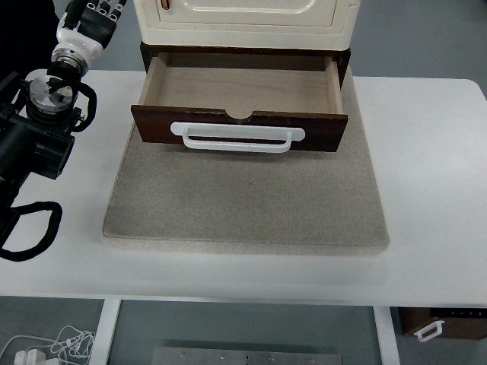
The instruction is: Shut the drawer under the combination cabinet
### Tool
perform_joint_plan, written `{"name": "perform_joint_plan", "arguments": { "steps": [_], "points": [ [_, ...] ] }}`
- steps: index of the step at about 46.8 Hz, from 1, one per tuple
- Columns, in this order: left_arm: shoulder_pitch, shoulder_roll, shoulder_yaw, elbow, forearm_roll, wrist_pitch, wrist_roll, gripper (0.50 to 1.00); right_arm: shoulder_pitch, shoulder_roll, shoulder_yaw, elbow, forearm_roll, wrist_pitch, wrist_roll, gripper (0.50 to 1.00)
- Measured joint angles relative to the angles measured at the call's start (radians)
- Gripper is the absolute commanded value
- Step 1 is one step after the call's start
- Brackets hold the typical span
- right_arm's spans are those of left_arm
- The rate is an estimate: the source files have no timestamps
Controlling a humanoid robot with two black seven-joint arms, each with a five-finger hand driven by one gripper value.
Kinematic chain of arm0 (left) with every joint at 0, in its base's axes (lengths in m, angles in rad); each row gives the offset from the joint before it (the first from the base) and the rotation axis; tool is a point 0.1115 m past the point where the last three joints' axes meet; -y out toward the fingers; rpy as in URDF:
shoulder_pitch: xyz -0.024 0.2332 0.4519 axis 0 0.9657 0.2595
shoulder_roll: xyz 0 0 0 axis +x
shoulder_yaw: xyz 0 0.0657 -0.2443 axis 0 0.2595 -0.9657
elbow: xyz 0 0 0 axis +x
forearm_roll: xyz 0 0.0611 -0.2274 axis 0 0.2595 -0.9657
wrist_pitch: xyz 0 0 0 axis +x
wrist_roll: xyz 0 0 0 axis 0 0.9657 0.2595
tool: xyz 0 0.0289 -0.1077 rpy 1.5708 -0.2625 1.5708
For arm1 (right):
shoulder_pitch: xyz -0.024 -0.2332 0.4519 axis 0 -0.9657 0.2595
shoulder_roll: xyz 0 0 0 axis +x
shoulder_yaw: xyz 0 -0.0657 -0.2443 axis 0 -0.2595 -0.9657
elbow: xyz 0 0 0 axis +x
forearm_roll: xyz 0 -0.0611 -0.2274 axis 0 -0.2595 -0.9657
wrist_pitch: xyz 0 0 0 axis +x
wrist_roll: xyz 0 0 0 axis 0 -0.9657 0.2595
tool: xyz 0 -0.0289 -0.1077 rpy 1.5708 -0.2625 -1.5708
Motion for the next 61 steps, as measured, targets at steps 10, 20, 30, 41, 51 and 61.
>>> {"name": "perform_joint_plan", "arguments": {
  "steps": [10,20,30,41,51,61],
  "points": [
    [0.0,0.0,0.0,0.0,0.0,-0.001,0.0,1.0,0.0,0.0,0.0,0.0,0.0,0.0,0.001,0.952],
    [-0.001,0.004,0.0,0.001,0.0,-0.008,0.005,1.0,0.0,0.0,0.0,0.0,0.0,0.0,0.0,0.952],
    [-0.008,0.011,-0.001,0.002,-0.004,-0.018,0.006,1.0,0.0,0.0,0.0,0.0,0.0,0.0,0.0,0.952],
    [-0.009,0.016,-0.002,0.002,-0.006,-0.029,0.002,1.0,0.0,0.0,0.0,0.0,0.0,0.0,0.0,0.952],
    [-0.029,0.044,-0.002,0.0,-0.004,-0.03,0.001,1.0,0.0,0.0,0.0,0.0,0.0,0.0,0.0,0.952],
    [-0.058,0.09,0.0,-0.017,-0.003,-0.031,0.001,1.0,0.0,0.0,0.0,0.0,0.0,0.0,0.0,0.952]
  ]
}}
